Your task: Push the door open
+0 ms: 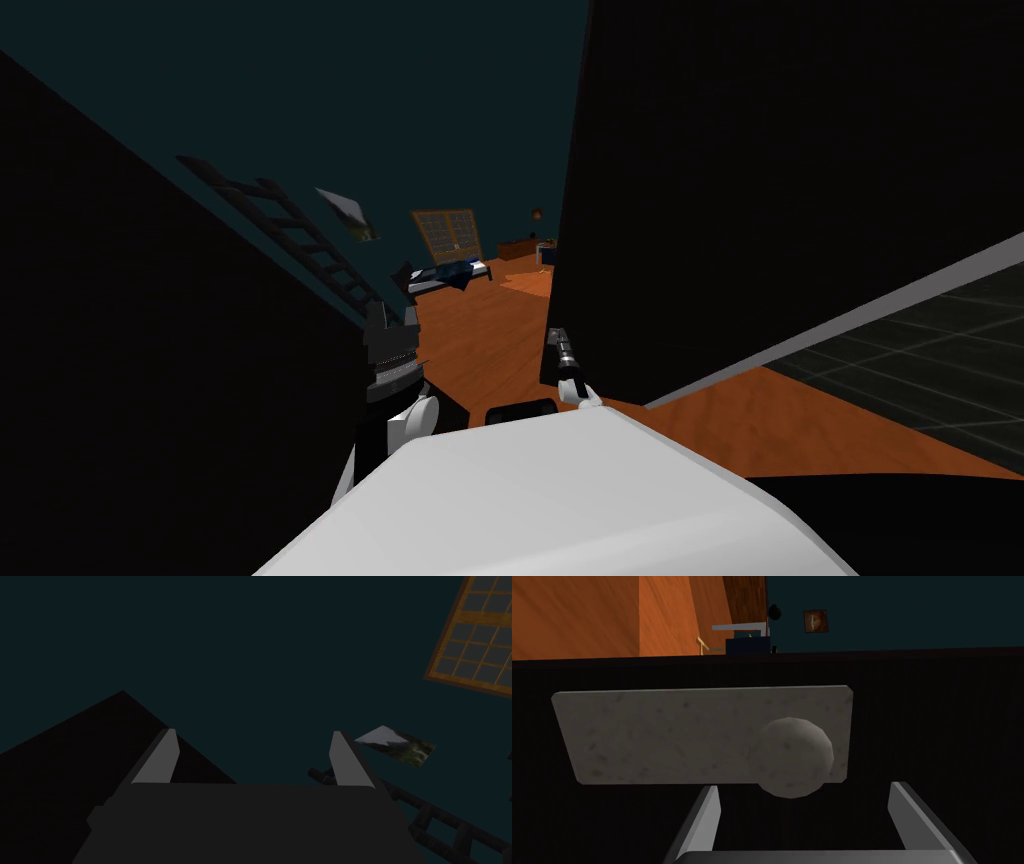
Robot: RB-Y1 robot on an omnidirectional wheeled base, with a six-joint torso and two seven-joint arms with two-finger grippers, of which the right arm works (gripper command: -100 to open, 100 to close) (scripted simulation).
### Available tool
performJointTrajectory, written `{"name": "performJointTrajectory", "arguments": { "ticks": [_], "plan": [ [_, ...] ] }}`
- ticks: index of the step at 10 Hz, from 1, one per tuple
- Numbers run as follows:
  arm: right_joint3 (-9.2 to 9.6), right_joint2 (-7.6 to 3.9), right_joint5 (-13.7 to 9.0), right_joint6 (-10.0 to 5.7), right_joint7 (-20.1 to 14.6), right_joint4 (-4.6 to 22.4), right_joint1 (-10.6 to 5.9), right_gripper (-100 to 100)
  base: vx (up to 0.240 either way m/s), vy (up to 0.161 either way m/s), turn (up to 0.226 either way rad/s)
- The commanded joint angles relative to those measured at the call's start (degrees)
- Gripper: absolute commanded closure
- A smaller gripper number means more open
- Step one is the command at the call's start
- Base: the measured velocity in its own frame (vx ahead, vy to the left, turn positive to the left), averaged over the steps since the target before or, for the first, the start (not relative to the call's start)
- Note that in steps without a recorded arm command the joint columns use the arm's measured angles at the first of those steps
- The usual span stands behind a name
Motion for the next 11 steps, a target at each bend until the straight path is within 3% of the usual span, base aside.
{"name": "performJointTrajectory", "arguments": {
  "ticks": [1, 2, 7, 8, 10, 11],
  "plan": [
    [0.00, 0.00, 0.0, 0.00, 0.0, 0.0, 0.00, -100, 0.034, 0.066, -0.014],
    [0.00, 0.00, 0.0, 0.00, 0.0, 0.0, 0.00, 100, -0.009, -0.008, 0.001],
    [0.00, 0.00, 0.0, 0.00, 0.0, 0.0, 0.00, 100, -0.006, -0.010, 0.008],
    [-1.02, -1.46, -0.7, 0.17, 0.5, 0.0, 0.10, 100, 0.119, -0.026, -0.018],
    [-1.24, -1.71, -0.8, 0.17, 0.5, -0.1, 0.10, 100, 0.153, -0.048, -0.050],
    [-0.54, -2.14, -0.2, 0.24, 0.4, 0.9, -0.30, -100, 0.008, -0.058, -0.149]
  ]
}}
